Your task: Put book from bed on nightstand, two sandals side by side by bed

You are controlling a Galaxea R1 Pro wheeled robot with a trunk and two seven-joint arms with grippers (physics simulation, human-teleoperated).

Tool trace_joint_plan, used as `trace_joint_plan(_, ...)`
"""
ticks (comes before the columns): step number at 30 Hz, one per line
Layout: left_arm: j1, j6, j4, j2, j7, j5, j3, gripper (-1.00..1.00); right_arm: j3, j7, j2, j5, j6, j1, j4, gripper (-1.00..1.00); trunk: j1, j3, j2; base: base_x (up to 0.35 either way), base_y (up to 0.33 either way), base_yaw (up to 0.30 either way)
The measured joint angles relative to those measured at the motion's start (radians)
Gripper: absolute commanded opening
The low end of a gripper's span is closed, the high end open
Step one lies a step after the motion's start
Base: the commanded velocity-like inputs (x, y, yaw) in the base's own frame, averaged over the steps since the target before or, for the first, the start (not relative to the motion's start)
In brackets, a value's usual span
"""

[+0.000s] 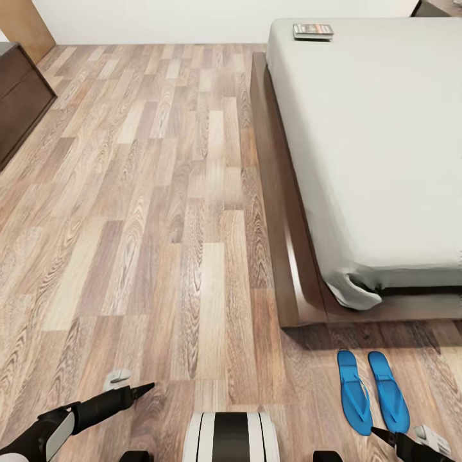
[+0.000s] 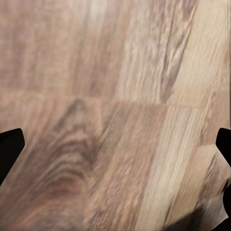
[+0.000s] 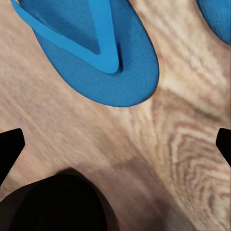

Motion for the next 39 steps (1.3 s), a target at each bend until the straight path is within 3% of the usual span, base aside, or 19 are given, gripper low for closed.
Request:
trace_joint_plan(9,0.003,-0.001,0.0,-0.014,0.002,0.0,0.0,1.0,0.001,-0.003,0.003,0.002,-0.081,0.0,0.002,1.0,-0.004,0.035,0.002,0.0,0.0,0.0)
trace_joint_plan(21,0.004,-0.003,0.001,-0.016,0.005,0.0,0.0,1.0,0.002,-0.009,0.011,0.003,-0.095,0.0,0.038,1.0,-0.009,0.081,0.005,0.0,0.0,0.0)
trace_joint_plan(30,0.004,-0.031,0.002,-0.016,0.038,-0.001,0.0,1.0,0.003,-0.01,0.011,0.004,-0.163,0.0,0.064,1.0,-0.013,0.116,0.007,0.0,0.0,0.0)
trace_joint_plan(39,0.004,-0.033,0.002,-0.017,0.06,-0.001,-0.001,1.0,0.003,-0.01,0.012,0.005,-0.173,0.0,0.065,1.0,-0.018,0.151,0.009,0.0,0.0,0.0)
